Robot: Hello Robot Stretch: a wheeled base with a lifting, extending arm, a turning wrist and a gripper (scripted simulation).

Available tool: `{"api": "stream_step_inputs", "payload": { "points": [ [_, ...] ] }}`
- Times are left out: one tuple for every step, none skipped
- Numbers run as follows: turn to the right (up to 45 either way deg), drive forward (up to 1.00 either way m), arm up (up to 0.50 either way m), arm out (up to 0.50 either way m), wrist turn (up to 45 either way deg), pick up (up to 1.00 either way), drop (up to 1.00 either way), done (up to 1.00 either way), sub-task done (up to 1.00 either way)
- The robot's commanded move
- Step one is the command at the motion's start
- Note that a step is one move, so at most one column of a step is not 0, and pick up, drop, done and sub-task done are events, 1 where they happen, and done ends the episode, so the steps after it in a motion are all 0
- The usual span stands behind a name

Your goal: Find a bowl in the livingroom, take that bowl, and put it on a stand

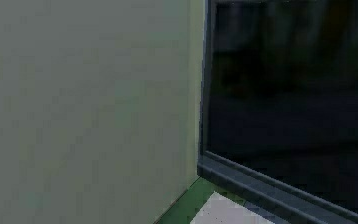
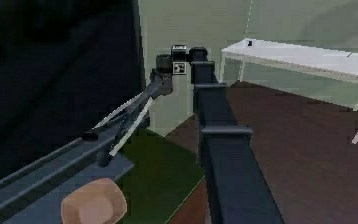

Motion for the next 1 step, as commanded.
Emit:
{"api": "stream_step_inputs", "payload": {
  "points": [
    [0.0,0.0,0.0,0.0,0.0,0.0,0.0,1.0,0.0]
  ]
}}
